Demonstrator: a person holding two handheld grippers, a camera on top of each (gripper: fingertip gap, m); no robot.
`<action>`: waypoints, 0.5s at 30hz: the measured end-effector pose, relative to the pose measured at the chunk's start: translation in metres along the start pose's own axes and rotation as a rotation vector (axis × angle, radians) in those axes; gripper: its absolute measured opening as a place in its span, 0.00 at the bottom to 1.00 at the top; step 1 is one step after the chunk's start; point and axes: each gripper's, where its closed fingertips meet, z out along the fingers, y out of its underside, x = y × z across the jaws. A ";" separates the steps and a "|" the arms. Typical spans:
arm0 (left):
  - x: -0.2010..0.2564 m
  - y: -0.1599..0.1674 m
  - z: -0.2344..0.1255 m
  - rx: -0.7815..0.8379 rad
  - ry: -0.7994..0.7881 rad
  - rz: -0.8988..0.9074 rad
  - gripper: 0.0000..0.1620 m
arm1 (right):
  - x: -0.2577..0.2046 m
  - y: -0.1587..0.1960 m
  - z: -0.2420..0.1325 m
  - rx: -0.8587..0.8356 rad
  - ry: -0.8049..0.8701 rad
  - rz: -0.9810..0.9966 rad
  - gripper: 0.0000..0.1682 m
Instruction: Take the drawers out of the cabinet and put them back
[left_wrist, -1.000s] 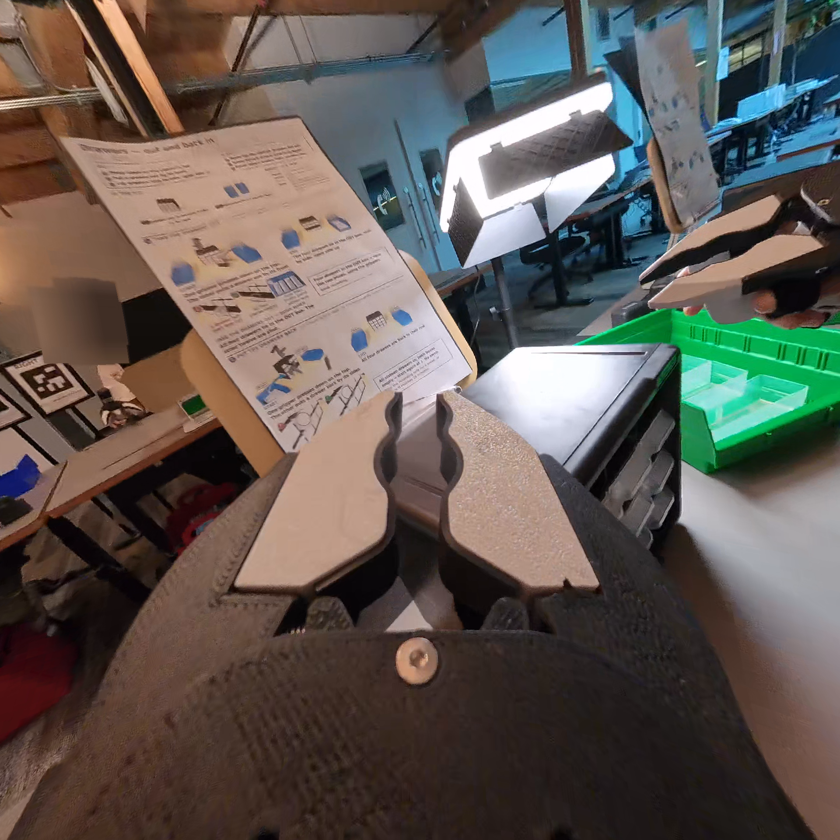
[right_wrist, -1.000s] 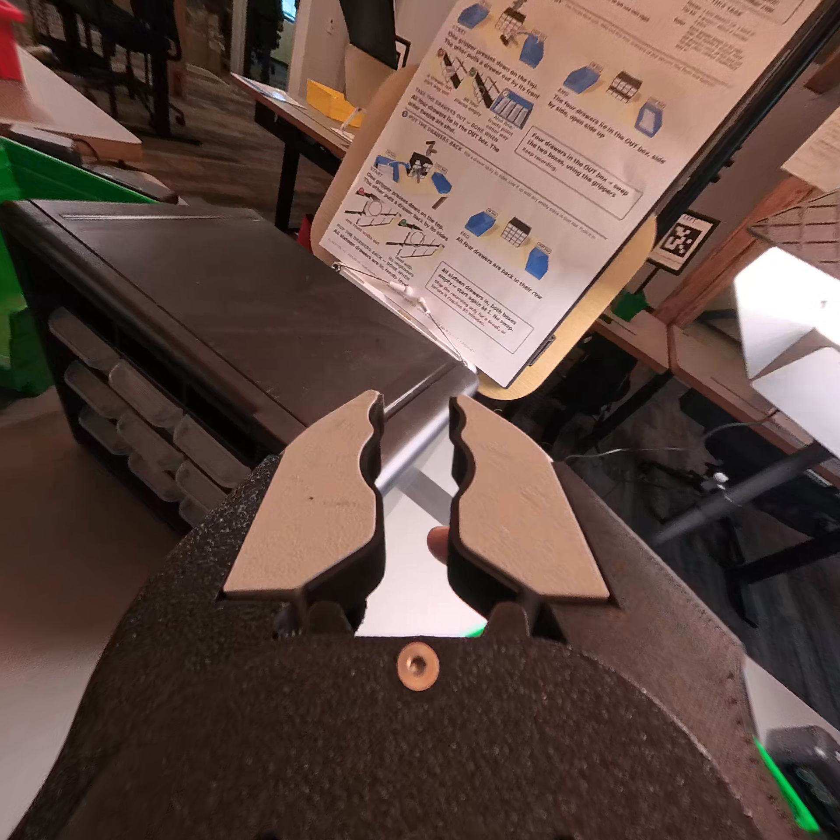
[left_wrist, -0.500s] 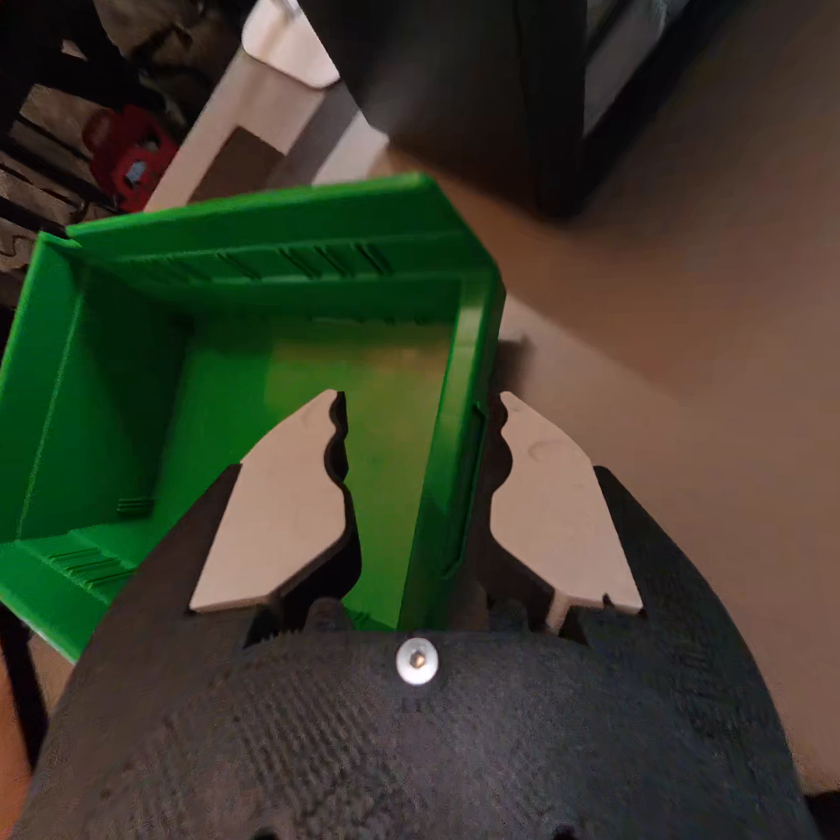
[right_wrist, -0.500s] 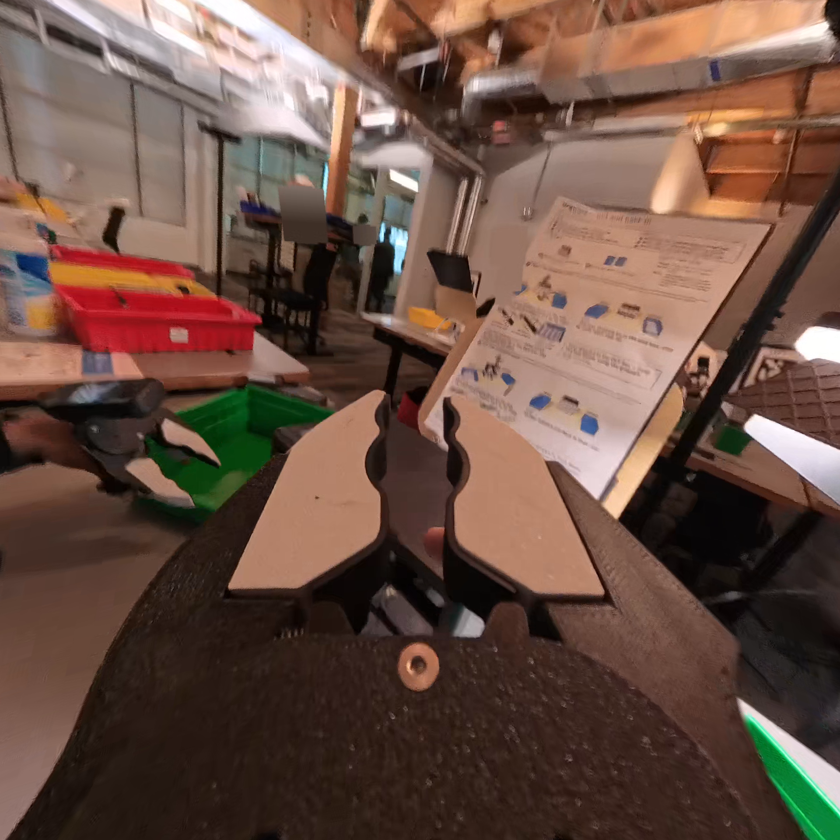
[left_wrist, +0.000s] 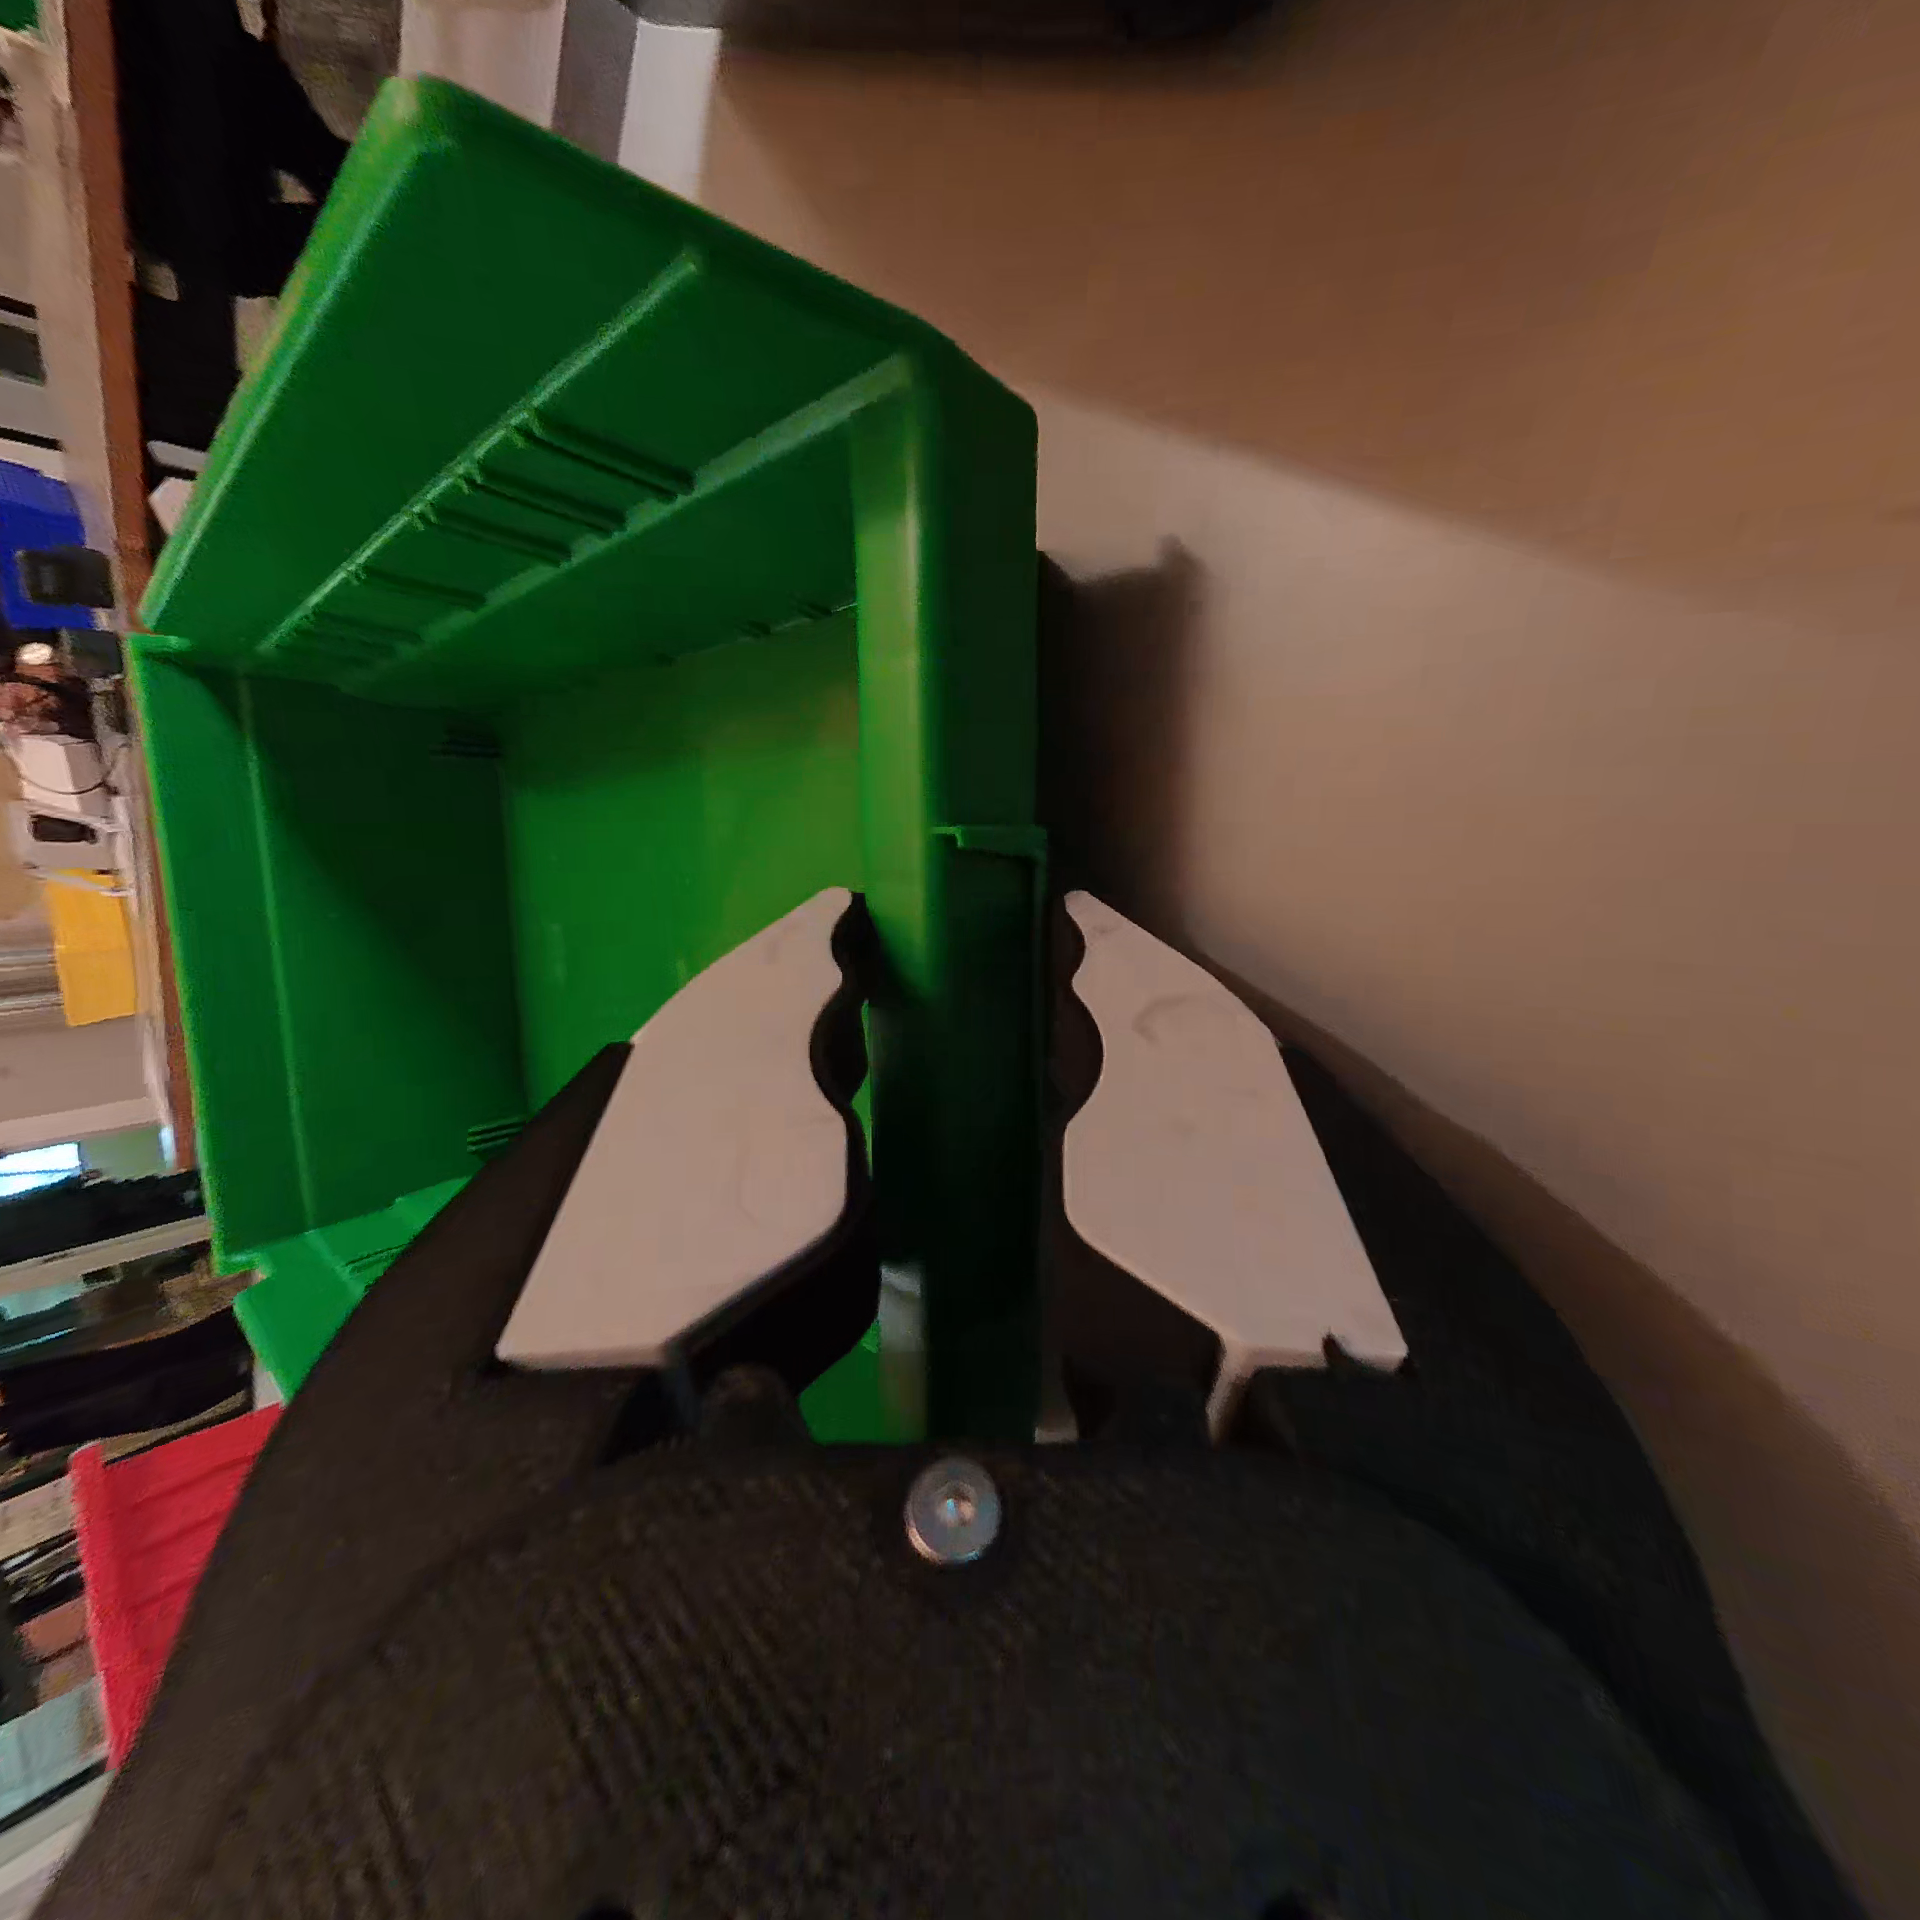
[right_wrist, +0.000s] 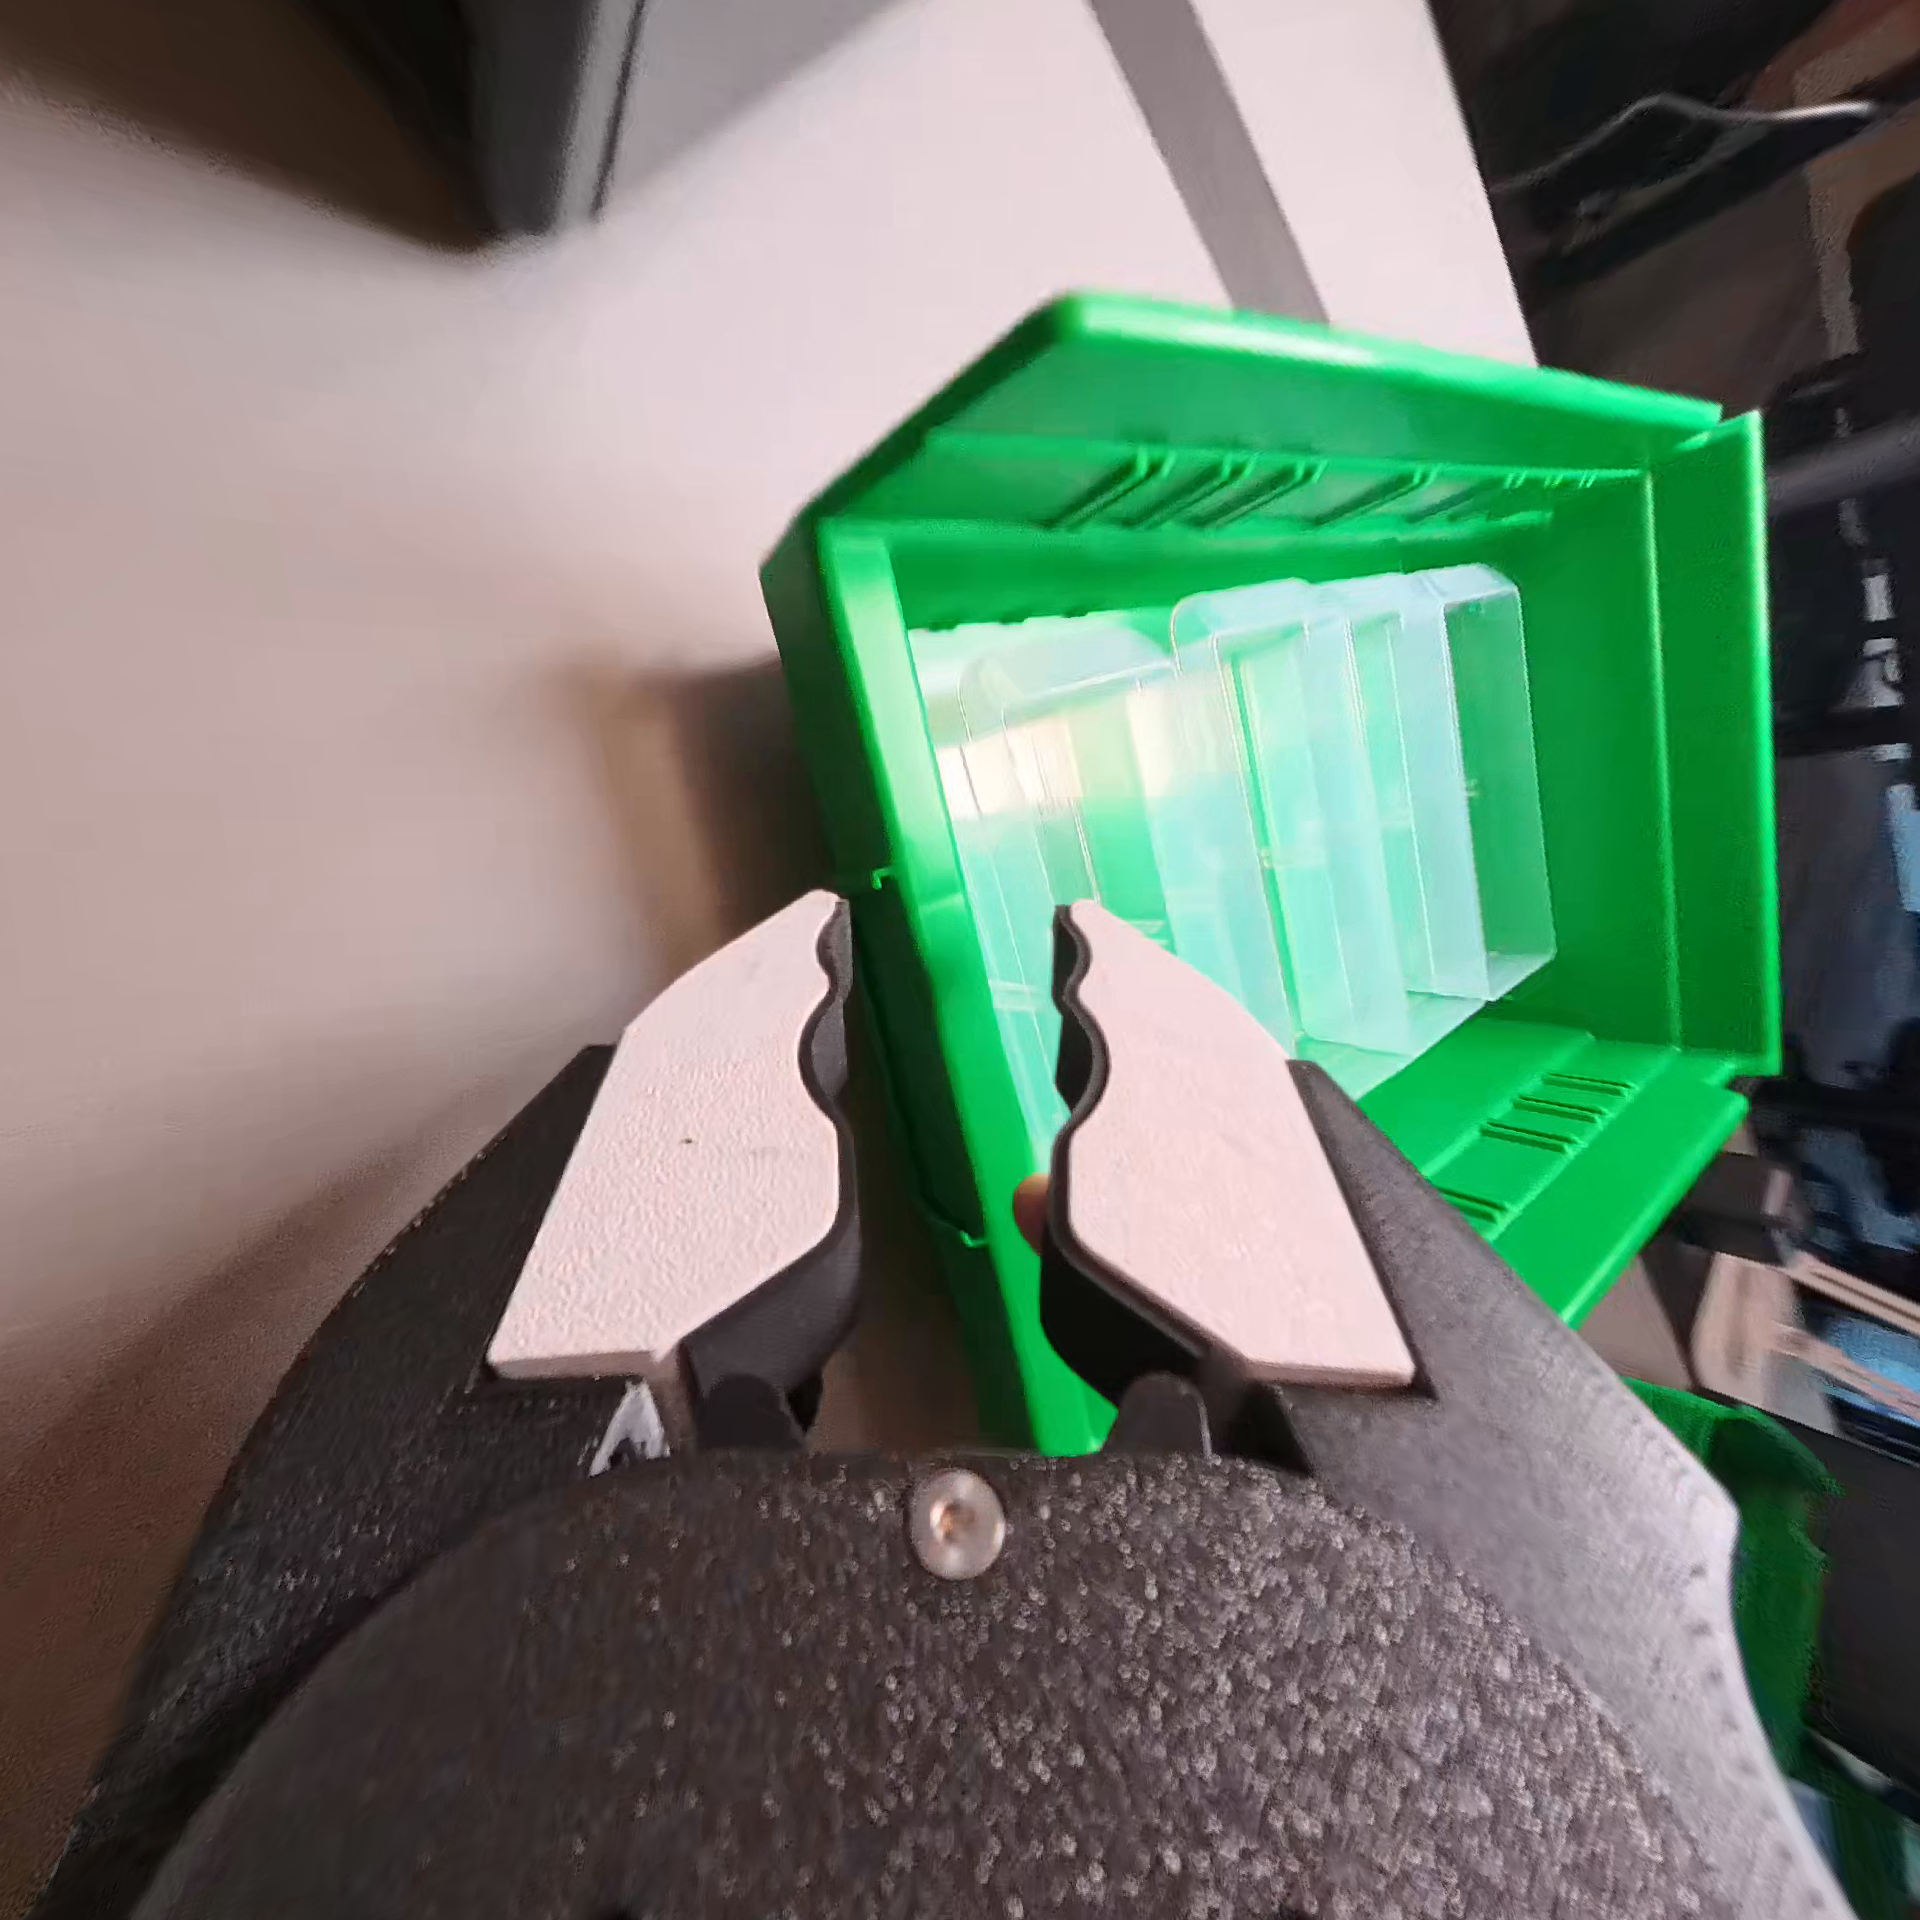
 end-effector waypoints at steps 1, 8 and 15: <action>0.003 -0.001 -0.002 0.008 0.022 -0.003 0.20 | 0.000 0.004 0.005 -0.019 0.014 -0.028 0.23; 0.043 -0.017 -0.033 0.052 0.193 0.046 0.20 | -0.014 -0.003 0.019 -0.023 0.008 -0.197 0.15; 0.076 -0.037 -0.056 0.198 0.275 0.168 0.19 | -0.077 -0.019 -0.021 0.086 -0.067 -0.344 0.15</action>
